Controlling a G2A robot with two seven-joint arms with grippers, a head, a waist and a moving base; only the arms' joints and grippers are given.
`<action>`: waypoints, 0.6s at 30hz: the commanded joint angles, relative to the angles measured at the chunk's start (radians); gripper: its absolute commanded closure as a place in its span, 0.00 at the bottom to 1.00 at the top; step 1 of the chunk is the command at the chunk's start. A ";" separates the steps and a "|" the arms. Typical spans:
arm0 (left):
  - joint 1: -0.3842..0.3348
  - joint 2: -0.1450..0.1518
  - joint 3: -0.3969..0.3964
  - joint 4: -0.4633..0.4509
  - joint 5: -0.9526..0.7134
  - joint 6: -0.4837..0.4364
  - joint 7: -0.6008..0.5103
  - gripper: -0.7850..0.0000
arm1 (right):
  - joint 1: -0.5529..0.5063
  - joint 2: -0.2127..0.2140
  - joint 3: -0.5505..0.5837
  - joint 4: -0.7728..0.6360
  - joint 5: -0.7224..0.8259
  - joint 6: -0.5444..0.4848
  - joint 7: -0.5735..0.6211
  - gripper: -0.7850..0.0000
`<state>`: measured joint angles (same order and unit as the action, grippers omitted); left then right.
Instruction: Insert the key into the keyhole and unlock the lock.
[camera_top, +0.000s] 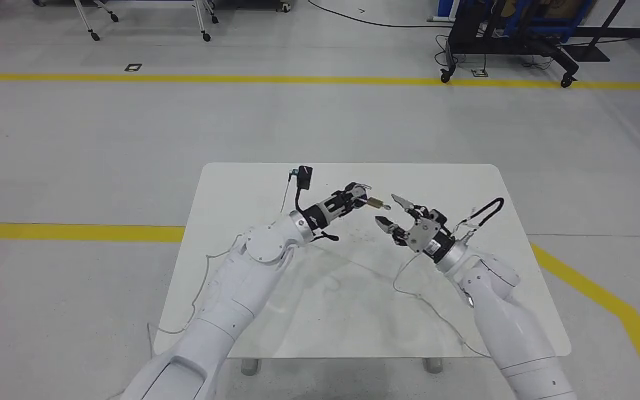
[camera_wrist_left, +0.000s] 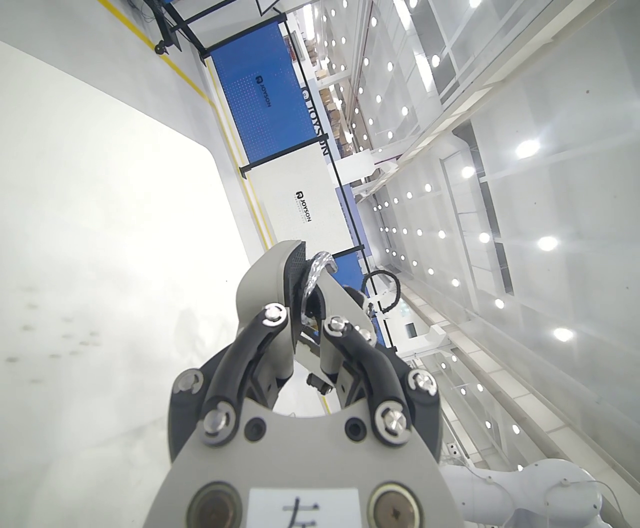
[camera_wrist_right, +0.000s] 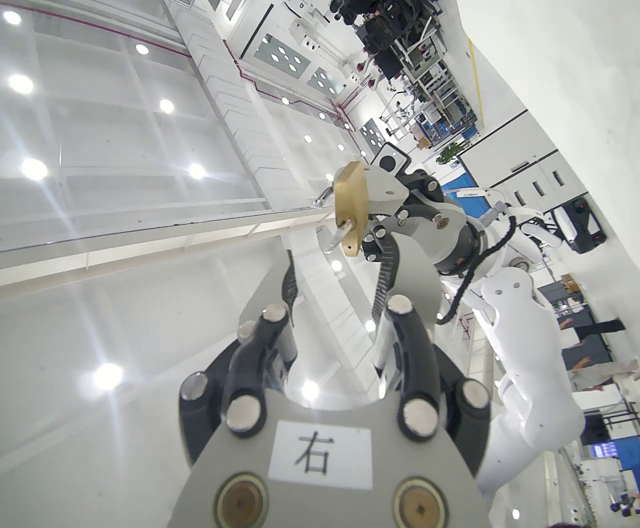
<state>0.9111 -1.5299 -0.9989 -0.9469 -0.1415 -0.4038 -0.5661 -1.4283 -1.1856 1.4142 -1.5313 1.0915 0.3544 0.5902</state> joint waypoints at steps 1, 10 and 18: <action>-0.001 0.000 0.001 0.003 0.003 0.011 0.000 1.00 | 0.003 0.006 0.019 0.010 -0.044 -0.030 0.036 0.00; -0.021 0.005 0.050 0.013 0.172 0.046 -0.037 1.00 | 0.022 0.047 0.168 0.038 -0.372 -0.245 0.146 0.00; -0.047 0.008 0.127 0.042 0.379 0.088 -0.105 1.00 | 0.022 0.047 0.168 0.038 -0.372 -0.245 0.146 0.00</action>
<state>0.8660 -1.5216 -0.8775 -0.9082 0.2149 -0.3238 -0.6700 -1.4063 -1.1384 1.5819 -1.4929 0.7193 0.1098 0.7364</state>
